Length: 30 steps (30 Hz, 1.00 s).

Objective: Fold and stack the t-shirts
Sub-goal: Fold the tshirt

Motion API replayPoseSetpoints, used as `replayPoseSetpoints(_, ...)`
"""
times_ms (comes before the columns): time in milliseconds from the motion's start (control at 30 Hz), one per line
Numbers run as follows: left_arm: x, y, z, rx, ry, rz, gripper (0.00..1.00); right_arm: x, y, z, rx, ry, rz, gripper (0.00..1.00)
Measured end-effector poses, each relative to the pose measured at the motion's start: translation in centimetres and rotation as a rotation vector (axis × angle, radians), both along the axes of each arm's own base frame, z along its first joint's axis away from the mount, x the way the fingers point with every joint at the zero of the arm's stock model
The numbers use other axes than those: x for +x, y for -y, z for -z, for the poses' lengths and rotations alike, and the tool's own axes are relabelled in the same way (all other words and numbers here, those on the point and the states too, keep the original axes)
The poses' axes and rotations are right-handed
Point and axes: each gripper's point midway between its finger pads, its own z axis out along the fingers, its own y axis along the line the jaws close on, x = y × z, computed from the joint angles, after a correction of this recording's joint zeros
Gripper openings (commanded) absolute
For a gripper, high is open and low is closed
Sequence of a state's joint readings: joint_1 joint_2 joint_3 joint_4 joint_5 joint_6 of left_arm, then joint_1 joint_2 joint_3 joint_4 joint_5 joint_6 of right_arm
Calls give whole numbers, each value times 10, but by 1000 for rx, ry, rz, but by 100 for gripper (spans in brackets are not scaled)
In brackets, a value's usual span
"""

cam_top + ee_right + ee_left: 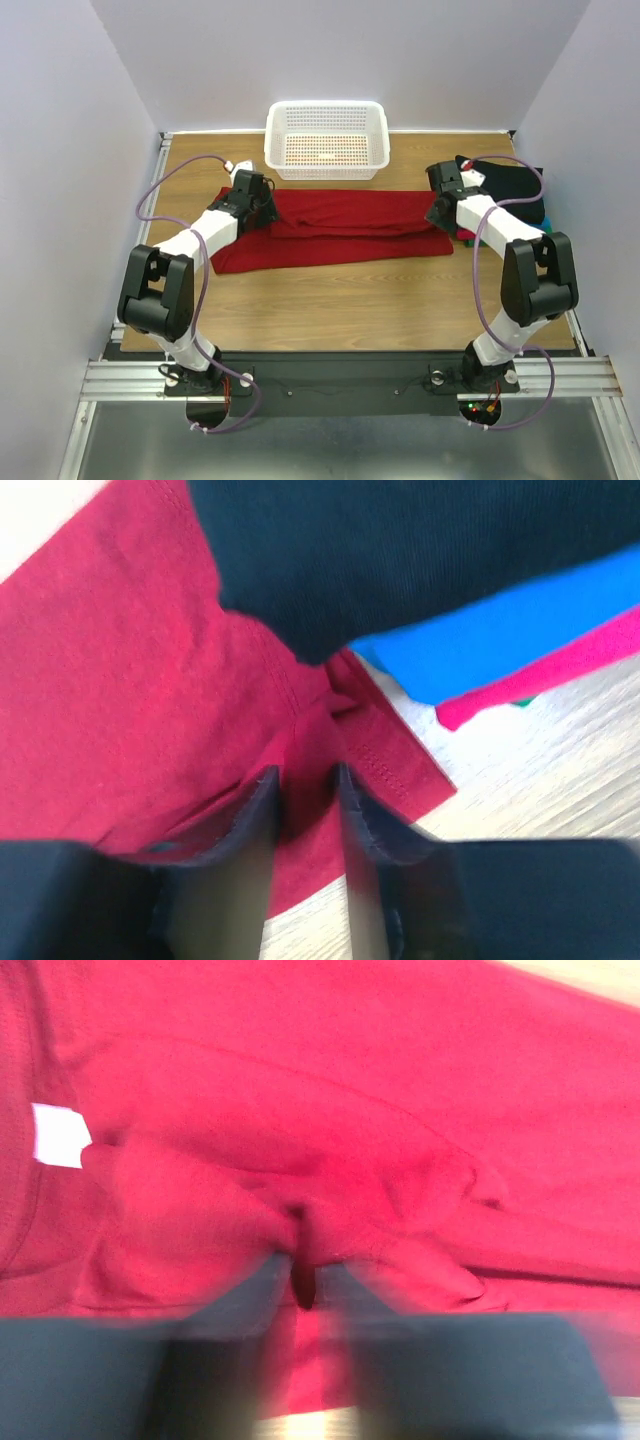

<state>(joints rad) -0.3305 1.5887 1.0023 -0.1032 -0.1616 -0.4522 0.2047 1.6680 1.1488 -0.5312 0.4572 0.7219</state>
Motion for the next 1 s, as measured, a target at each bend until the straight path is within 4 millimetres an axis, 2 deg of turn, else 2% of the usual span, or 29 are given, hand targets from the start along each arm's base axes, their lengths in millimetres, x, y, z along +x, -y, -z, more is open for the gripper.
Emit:
replayPoseSetpoints(33, 4, -3, -2, -6, 4, -10, 88, 2, 1, -1, -5, 3, 0, 61)
replayPoseSetpoints(67, 11, -7, -6, -9, 14, -25, 97, 4, 2, -4, -9, 7, -3, 78)
replayPoseSetpoints(233, 36, -16, -34, -30, 77, -53, 98, 10, 1, -14, -15, 20, -45, 100)
replayPoseSetpoints(300, 40, -14, -41, -46, 93, -43, 98, 9, -4, -17, 4, 20, -78, 100)
replayPoseSetpoints(400, 34, -7, -43, -79, 90, -16, 99, 4, -18, -29, 66, 40, -161, 100)
replayPoseSetpoints(467, 21, -2, -41, -115, 88, 6, 99, -2, -30, -35, 112, 61, -231, 100)
replayPoseSetpoints(567, -5, 4, -33, -168, 72, 38, 99, -14, -45, -34, 163, 57, -318, 100)
replayPoseSetpoints(667, -25, 9, -17, -213, 40, 58, 98, -25, -66, -18, 210, 18, -411, 100)
replayPoseSetpoints(767, -33, 18, -4, -250, 4, 81, 99, -29, -87, -1, 238, -29, -478, 100)
replayPoseSetpoints(867, -29, 28, 0, -282, 5, 103, 99, -32, -101, 17, 260, -74, -513, 100)
replayPoseSetpoints(1000, -20, 39, 13, -312, -17, 120, 98, -30, -99, 33, 247, -106, -502, 100)
